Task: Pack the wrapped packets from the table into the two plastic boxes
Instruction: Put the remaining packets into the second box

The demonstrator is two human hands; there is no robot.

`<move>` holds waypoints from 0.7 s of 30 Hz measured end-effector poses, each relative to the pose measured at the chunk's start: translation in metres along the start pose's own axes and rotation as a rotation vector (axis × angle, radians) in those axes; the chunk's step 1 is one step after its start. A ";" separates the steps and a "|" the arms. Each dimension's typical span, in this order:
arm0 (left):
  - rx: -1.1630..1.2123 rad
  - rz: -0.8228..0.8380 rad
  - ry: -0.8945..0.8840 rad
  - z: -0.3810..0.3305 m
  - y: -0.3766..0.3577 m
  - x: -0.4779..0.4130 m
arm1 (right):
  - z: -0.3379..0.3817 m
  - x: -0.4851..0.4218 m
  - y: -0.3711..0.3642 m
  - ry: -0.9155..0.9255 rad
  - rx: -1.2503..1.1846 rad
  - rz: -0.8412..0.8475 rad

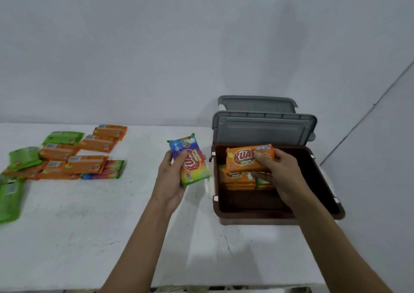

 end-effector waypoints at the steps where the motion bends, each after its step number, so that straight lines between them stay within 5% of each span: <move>1: -0.012 -0.016 0.017 0.007 -0.004 -0.003 | -0.004 -0.006 0.004 -0.012 0.009 -0.003; 12: -0.070 -0.128 0.091 0.040 -0.016 -0.007 | -0.053 -0.053 -0.012 -0.176 0.193 0.067; 17: -0.098 -0.151 0.105 0.041 -0.013 -0.008 | -0.034 -0.054 -0.006 0.023 0.884 0.021; 21: -0.134 -0.169 0.093 0.038 -0.013 -0.008 | -0.020 -0.046 -0.012 0.125 1.197 -0.022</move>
Point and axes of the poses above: each hand's wrist, its own x-axis away from the middle knuckle, its own y-axis out of the back of the hand, z = x × y, the point moved 9 cm from there along -x, towards the middle knuckle, and after that the axes turned 7 degrees about -x, right-handed, at the moved point
